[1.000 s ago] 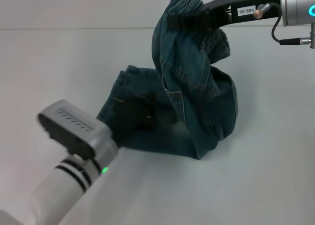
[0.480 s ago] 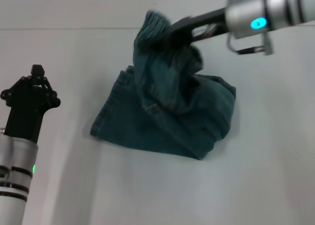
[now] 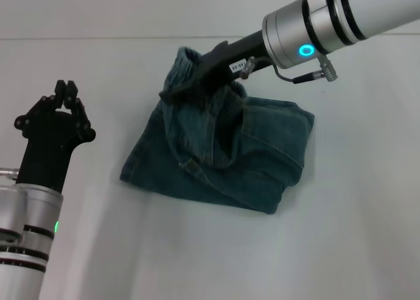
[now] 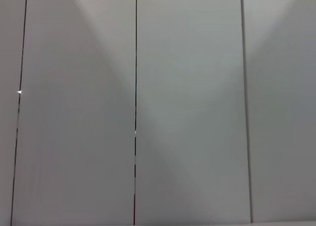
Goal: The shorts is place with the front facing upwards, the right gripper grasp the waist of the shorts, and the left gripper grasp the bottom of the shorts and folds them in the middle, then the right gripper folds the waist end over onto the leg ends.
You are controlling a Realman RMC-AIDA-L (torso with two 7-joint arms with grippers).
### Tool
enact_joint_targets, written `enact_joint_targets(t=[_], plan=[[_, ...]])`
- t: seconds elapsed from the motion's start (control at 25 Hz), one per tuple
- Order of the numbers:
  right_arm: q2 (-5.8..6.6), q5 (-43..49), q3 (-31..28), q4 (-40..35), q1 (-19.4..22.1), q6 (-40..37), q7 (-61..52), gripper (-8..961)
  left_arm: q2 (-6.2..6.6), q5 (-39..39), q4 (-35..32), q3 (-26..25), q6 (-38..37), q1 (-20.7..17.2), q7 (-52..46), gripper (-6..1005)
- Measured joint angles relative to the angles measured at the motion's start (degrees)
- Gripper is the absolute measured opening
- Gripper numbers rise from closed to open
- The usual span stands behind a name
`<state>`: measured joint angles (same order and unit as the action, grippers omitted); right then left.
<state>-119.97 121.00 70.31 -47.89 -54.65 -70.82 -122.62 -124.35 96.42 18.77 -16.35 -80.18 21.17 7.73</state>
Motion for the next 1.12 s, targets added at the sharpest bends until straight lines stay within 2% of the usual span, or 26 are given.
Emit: enact_joint_targets(t=[0.08,0.16,0.32,0.48,0.52,0.6,0.76,0.84,0.92,0.96,1.0,1.04,1.12], plan=[[0.03,2.1,0.4,-0.9,-0.2,-0.7,-0.3,436,0.00,0.0,0.3,0.0,-0.1,0.1,-0.1,21],[0.03,4.3,0.6,-2.5,-0.2,-1.6,-1.0,525,0.02,0.0,0.4,0.0,-0.1,0.2,-0.1,117],[0.02,5.4,0.5,-5.3,0.8,-2.3,-2.1,721,0.04,0.0,0.4,0.0,0.0,0.2,-0.1,125],[0.01,4.1,0.0,-7.7,2.7,-1.8,-2.1,840,0.07,0.0,0.3,-0.2,0.0,0.1,-0.1,127],[-0.02,3.6,0.0,-9.0,3.7,-1.4,-2.1,870,0.07,0.0,0.3,-0.3,-0.2,0.0,-0.1,127],[-0.04,2.5,-0.1,-11.9,6.6,-0.5,-1.7,869,0.15,0.0,0.1,-0.5,-0.8,-0.3,-0.1,127],[0.08,-6.0,-1.1,-17.7,16.3,2.5,3.2,866,0.65,0.2,-1.7,0.1,-1.8,-0.4,-4.2,126],[0.21,-13.9,-3.1,-18.7,21.9,2.4,8.4,865,1.27,2.7,-5.3,2.4,-1.8,0.3,-12.0,126],[0.32,-21.2,-5.4,-18.7,27.2,0.3,14.2,869,2.14,7.1,-11.2,6.6,-2.4,1.6,-24.1,133],[0.35,-24.1,-6.7,-18.6,29.6,-1.5,16.9,873,2.47,9.4,-15.7,10.0,-3.0,2.5,-32.0,137],[0.35,-26.5,-8.9,-18.4,33.8,-6.3,20.7,878,2.60,12.2,-20.9,14.4,-4.1,3.5,-41.5,140],[0.35,-26.5,-8.9,-18.4,33.8,-6.3,20.7,883,2.51,13.5,-24.0,17.3,-4.8,4.0,-46.3,144],[0.18,-26.8,-10.5,-18.2,37.6,-10.8,23.8,892,1.24,16.0,-34.6,27.6,-6.6,4.9,-60.4,220]])
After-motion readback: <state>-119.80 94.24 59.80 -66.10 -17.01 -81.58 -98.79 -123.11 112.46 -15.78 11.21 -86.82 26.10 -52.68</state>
